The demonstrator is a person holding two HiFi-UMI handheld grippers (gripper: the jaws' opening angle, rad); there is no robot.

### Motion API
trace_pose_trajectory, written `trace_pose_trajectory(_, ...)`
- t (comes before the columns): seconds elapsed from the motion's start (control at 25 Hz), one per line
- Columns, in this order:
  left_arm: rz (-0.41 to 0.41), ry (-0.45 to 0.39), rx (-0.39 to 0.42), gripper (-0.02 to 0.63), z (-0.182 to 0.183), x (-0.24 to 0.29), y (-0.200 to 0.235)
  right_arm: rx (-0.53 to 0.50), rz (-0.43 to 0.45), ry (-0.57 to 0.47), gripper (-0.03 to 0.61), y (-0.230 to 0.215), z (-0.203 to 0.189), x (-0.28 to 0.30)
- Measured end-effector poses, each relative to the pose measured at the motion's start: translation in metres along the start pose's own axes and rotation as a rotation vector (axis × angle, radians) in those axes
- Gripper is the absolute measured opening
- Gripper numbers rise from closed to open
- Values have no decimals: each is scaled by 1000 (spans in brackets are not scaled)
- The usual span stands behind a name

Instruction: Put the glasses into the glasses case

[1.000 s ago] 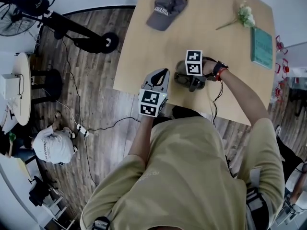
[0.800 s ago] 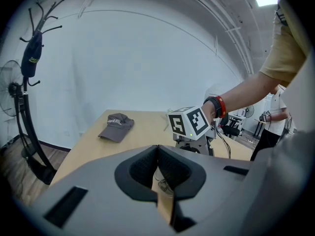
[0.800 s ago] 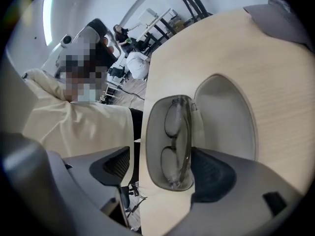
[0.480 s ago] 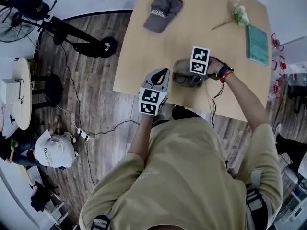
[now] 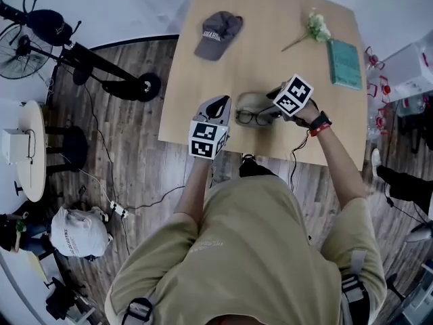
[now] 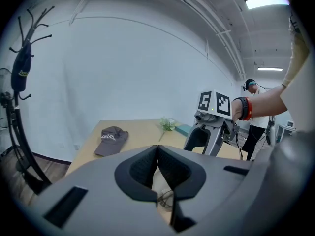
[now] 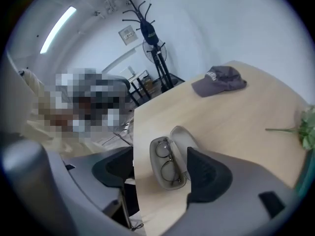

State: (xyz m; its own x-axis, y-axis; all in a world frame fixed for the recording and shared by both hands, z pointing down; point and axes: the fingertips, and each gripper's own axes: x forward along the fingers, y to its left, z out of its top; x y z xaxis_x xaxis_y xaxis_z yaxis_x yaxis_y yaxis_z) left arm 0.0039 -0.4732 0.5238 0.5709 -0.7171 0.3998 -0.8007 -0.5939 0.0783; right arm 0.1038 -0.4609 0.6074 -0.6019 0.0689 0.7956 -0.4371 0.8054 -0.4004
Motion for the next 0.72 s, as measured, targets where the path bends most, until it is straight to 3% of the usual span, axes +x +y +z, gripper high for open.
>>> trace_pose_trajectory(0.4, -22, -69, 51, 23, 46, -6, -19, 79, -258, -476, 262, 21, 33, -98)
trace_pose_trajectory(0.52, -16, -97, 65, 23, 60, -10, -22, 62, -366, -630, 259, 29, 44, -131)
trace_pose_trajectory(0.72, 7, -166, 82, 23, 87, -16, -28, 79, -512, -793, 229, 37, 48, -171)
